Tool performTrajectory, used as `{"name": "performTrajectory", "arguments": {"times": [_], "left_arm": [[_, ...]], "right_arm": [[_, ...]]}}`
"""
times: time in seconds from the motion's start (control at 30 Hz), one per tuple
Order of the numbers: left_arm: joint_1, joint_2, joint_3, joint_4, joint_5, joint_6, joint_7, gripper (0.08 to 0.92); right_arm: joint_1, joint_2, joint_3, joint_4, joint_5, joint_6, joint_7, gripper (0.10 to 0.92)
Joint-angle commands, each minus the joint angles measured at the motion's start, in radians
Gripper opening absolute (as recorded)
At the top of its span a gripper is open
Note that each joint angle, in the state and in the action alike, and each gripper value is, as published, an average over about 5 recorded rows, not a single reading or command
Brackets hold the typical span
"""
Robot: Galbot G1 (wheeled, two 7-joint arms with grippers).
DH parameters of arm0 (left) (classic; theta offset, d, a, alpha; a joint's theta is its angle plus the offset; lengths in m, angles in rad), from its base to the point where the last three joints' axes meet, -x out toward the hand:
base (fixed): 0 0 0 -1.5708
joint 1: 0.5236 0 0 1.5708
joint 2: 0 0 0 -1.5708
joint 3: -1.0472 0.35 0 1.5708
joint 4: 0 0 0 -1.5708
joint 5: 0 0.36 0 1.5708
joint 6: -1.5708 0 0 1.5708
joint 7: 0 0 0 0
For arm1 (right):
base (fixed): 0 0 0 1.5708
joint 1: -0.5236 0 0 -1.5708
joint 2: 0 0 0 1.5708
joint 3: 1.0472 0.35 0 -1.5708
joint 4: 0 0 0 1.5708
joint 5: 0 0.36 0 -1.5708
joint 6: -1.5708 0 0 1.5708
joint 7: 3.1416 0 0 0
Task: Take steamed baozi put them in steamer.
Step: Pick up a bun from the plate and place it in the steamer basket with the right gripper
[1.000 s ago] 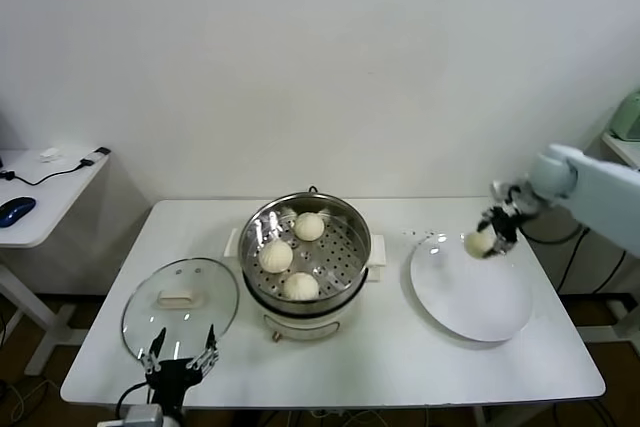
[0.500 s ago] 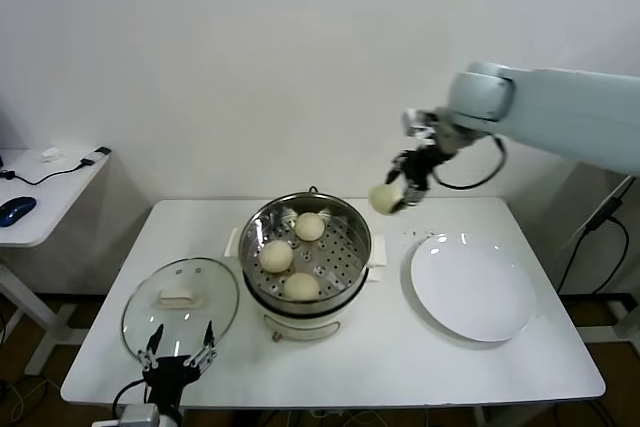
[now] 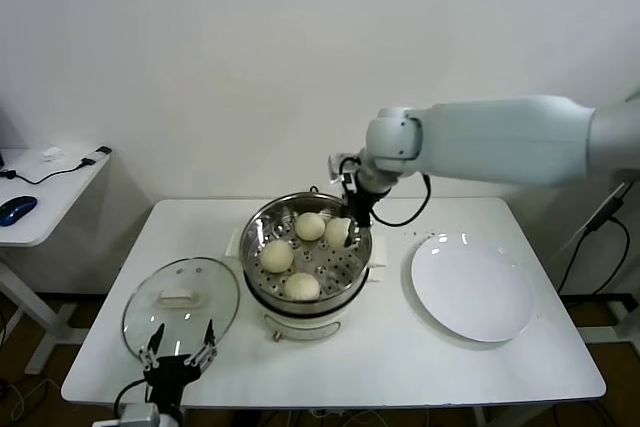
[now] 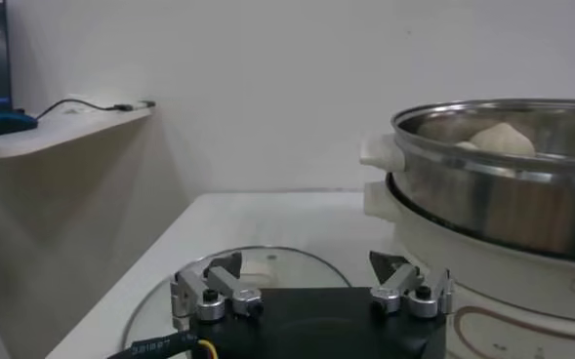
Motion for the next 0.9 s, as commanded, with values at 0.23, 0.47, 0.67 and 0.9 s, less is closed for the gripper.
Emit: {"name": "performTrajectory", "arguments": {"times": [0.23,0.47,0.67,0.9], "left_arm": [[-0.001,0.000,0.003,0.007,-0.001,-0.003,0.000,0.823],[-0.003,-0.001,0.005,0.005,-0.002,-0.001,0.001,0.823],[-0.003,0.000,0.006,0.001,-0.001,0.001,0.001,0.823],[-0.001,0.002,0.000,-0.004,0.003,0.001,0.003,0.823]], "right_arm": [[-0.184,0.035,0.043,-0.034,-0.044,-0.069,0.116,0.628],[-0.189,0.020,0.060,-0.033,-0.057,-0.051,0.105,0.653],[-0.154,-0.012,0.087,-0.036,-0.061,0.017,0.039,0.792],[-0.049,-0.140,0.143,-0.039,0.007,0.133,-0.063,0.822]]}}
